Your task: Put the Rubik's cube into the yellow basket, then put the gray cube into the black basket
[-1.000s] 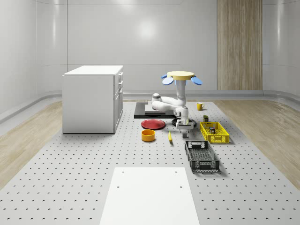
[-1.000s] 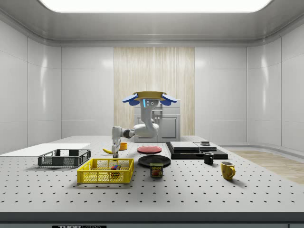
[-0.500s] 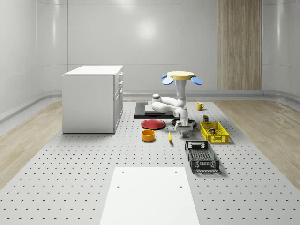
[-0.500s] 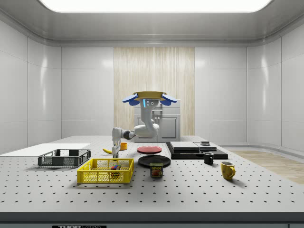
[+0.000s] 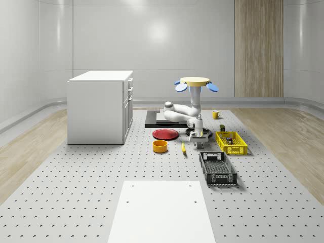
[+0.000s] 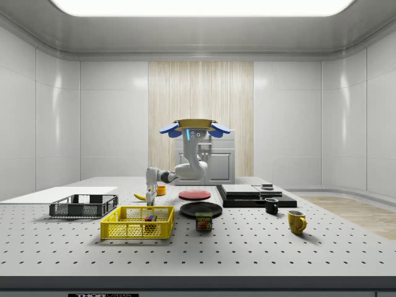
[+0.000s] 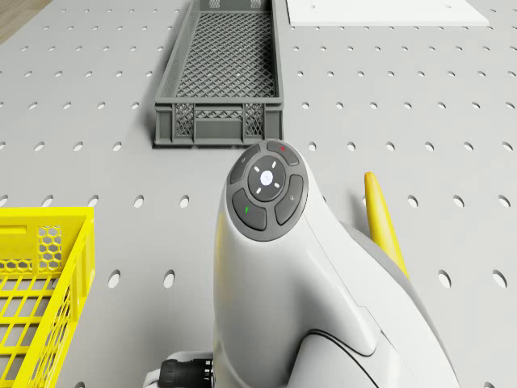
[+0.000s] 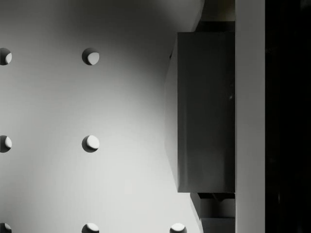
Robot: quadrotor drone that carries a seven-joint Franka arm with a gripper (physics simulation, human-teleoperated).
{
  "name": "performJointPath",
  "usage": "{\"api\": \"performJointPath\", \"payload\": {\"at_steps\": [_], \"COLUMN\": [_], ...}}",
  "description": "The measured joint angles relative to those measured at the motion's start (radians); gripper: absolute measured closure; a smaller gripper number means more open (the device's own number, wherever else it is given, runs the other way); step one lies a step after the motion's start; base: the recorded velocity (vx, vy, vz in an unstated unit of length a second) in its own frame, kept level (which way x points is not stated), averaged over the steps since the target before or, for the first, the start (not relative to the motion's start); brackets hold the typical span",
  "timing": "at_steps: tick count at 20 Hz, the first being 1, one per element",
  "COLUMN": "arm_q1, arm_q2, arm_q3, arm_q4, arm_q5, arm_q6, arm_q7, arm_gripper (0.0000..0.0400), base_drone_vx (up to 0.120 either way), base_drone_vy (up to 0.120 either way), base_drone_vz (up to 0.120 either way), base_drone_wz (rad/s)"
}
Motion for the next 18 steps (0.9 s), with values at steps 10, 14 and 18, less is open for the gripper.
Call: {"api": "performJointPath", "payload": {"at_steps": [10, 14, 18], "arm_q1": [0.001, 0.004, 0.011], "arm_q2": [0.007, 0.011, 0.014], "arm_q3": [-0.008, 0.013, 0.067], "arm_q4": [0.001, -0.002, -0.009], "arm_q5": [-0.010, 0.009, 0.060], "arm_q6": [-0.005, -0.014, -0.032], "arm_q7": [-0.001, -0.002, -0.004], "arm_gripper": [0.0144, 0.0148, 0.0149], "base_drone_vx": [0.000, 0.000, 0.000], "base_drone_vy": [0.000, 0.000, 0.000], "base_drone_vz": [0.000, 0.000, 0.020], "base_drone_wz": [0.000, 0.000, 0.000]}}
